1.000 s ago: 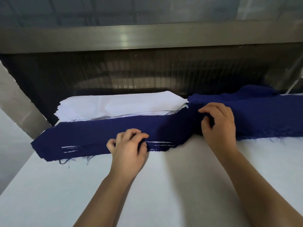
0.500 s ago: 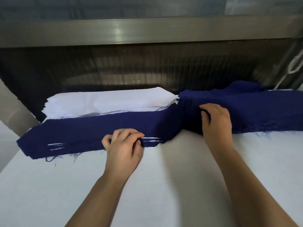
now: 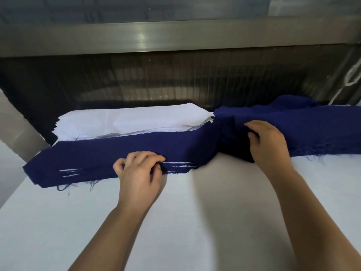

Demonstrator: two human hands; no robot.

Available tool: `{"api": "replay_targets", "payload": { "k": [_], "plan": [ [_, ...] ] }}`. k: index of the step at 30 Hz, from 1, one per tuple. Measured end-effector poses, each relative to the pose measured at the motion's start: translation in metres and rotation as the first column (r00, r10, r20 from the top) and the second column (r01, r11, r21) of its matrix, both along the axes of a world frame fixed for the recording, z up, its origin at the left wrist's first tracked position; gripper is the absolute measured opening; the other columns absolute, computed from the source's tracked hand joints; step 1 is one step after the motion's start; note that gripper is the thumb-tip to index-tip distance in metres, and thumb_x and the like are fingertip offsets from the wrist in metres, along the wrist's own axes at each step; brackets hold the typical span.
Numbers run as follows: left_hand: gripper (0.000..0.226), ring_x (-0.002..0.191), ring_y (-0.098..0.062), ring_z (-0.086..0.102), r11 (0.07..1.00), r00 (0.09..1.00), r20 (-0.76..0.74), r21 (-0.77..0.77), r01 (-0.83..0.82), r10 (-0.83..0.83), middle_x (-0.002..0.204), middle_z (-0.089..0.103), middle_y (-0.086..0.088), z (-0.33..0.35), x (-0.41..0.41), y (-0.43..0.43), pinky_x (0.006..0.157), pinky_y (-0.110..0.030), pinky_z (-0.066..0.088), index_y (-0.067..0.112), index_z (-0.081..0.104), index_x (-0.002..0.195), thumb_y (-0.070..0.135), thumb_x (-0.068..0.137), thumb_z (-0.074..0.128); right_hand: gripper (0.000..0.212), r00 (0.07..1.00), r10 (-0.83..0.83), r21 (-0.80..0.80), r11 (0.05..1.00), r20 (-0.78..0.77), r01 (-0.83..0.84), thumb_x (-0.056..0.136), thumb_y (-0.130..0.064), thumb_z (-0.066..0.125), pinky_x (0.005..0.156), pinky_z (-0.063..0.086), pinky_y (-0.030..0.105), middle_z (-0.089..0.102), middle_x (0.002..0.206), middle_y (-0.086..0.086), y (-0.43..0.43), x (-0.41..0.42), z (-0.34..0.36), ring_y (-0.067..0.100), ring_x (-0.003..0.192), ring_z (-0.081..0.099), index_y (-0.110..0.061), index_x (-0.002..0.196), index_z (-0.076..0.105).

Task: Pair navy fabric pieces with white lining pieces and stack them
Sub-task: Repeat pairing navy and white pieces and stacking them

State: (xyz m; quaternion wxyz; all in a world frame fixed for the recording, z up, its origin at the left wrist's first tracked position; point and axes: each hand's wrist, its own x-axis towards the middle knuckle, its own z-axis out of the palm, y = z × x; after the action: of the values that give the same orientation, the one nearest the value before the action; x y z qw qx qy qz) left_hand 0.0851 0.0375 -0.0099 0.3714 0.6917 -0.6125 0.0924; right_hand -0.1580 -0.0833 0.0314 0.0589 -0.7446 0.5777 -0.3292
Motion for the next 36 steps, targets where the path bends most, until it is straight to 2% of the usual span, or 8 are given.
{"api": "replay_targets", "payload": {
  "k": [7,14,19,23,27,29,32,36],
  "plan": [
    [0.023,0.092,-0.021,0.059,0.999,1.000,-0.007,0.037,-0.011,0.011,0.092,0.068,0.010,0.001,-0.001,0.000,0.078,-0.026,0.014,0.020,0.073,0.089,0.010,0.079,0.056,0.026,0.932,-0.097,-0.076,0.988,0.349,0.131,0.094,-0.012,0.053,0.091,0.030,0.012,0.047,0.132,0.007,0.008,-0.002,-0.007,0.010,0.110,0.045,0.001,0.115,0.062],
    [0.023,0.094,-0.022,0.059,0.998,0.999,-0.020,0.053,-0.029,0.030,0.094,0.068,0.009,0.001,0.001,0.001,0.078,-0.026,0.014,0.020,0.074,0.090,0.012,0.080,0.055,0.032,0.902,-0.090,-0.077,0.988,0.422,0.134,0.099,-0.016,0.041,0.079,0.031,0.006,0.049,0.128,0.006,0.008,0.002,-0.013,0.000,0.097,0.040,0.000,0.126,0.050],
    [0.023,0.094,-0.023,0.059,0.998,0.999,-0.030,0.062,-0.022,0.024,0.094,0.068,0.008,0.000,0.000,0.001,0.079,-0.027,0.014,0.019,0.074,0.090,0.013,0.080,0.054,0.017,0.833,-0.070,-0.075,0.988,0.549,0.132,0.096,-0.013,0.048,0.071,0.037,0.004,0.042,0.126,-0.003,0.010,0.002,-0.018,-0.008,0.087,0.047,-0.005,0.110,0.055],
    [0.023,0.094,-0.022,0.059,0.998,0.999,-0.034,0.057,-0.019,0.021,0.094,0.068,0.008,0.000,0.001,0.001,0.078,-0.027,0.014,0.019,0.074,0.090,0.012,0.080,0.054,0.011,0.848,-0.081,-0.119,0.979,0.524,0.167,0.087,-0.014,0.064,0.073,0.034,-0.003,0.045,0.117,-0.003,0.011,0.001,-0.021,0.000,0.083,0.045,-0.010,0.080,0.056],
    [0.023,0.094,-0.021,0.059,0.999,0.999,-0.036,0.046,-0.021,0.023,0.094,0.068,0.008,0.000,0.001,0.002,0.079,-0.026,0.014,0.019,0.074,0.090,0.013,0.080,0.054,0.011,0.807,-0.029,-0.186,0.968,0.589,0.170,0.087,-0.013,0.064,0.074,0.036,0.000,0.042,0.112,-0.005,0.013,0.003,-0.020,-0.012,0.082,0.045,-0.012,0.084,0.053],
    [0.023,0.094,-0.020,0.058,0.999,0.999,-0.041,0.041,-0.020,0.021,0.095,0.068,0.009,0.000,0.002,0.002,0.079,-0.026,0.014,0.019,0.074,0.091,0.013,0.081,0.054,0.009,0.797,0.001,-0.245,0.952,0.604,0.185,0.089,-0.011,0.061,0.075,0.037,0.004,0.040,0.111,-0.004,0.015,0.003,-0.018,-0.004,0.086,0.045,-0.009,0.088,0.052],
    [0.023,0.094,-0.021,0.059,0.999,0.999,-0.044,0.035,-0.015,0.016,0.095,0.068,0.008,0.000,0.002,0.002,0.080,-0.026,0.014,0.019,0.074,0.091,0.013,0.082,0.054,0.006,0.878,0.033,-0.386,0.906,0.478,0.176,0.087,-0.007,0.062,0.079,0.036,0.010,0.045,0.107,0.003,0.020,0.000,-0.017,0.013,0.095,0.044,-0.002,0.090,0.058],
    [0.023,0.094,-0.021,0.059,1.000,0.998,-0.057,0.020,0.004,-0.003,0.095,0.068,0.009,0.002,0.001,0.002,0.079,-0.026,0.015,0.018,0.073,0.094,0.014,0.082,0.054,0.005,0.965,0.083,-0.552,0.831,0.249,0.071,0.082,-0.003,0.065,0.080,0.034,0.017,0.060,0.094,0.017,0.029,0.007,-0.017,0.023,0.088,0.047,0.002,0.081,0.065]
  ]
}}
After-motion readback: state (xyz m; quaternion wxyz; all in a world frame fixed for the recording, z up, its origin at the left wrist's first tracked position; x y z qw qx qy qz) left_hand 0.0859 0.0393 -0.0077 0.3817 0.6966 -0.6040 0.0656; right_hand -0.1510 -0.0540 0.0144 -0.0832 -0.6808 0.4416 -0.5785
